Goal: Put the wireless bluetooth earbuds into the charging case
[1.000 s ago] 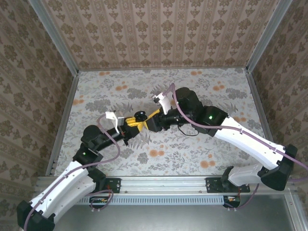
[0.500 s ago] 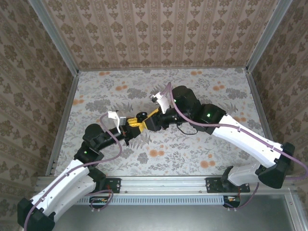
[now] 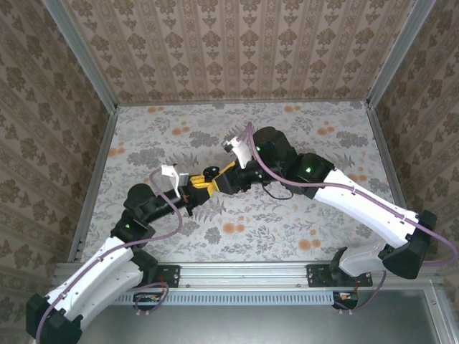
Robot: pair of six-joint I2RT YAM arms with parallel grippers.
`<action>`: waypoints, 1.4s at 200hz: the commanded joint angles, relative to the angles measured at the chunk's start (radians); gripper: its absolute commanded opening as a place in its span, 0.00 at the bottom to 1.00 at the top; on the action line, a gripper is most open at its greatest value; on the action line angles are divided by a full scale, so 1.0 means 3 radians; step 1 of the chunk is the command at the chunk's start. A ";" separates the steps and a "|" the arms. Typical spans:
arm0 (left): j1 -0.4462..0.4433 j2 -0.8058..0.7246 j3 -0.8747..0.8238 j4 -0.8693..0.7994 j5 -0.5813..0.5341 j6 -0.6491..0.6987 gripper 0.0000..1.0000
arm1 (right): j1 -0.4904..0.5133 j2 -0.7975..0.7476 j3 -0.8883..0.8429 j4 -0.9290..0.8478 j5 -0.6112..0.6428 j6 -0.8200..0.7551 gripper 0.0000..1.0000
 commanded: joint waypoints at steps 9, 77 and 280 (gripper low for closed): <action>-0.0049 -0.0014 0.0132 0.0130 0.0094 -0.0025 0.00 | -0.0018 0.0078 0.0103 -0.0046 0.0081 -0.0098 0.47; -0.0064 0.0039 0.0152 0.0136 0.0094 -0.0015 0.00 | -0.0023 0.0096 0.0113 -0.0071 0.0176 -0.0187 0.46; -0.0074 0.0086 0.0159 0.0092 0.0068 0.0066 0.00 | -0.0023 0.0090 0.0160 -0.0167 0.0149 -0.0207 0.22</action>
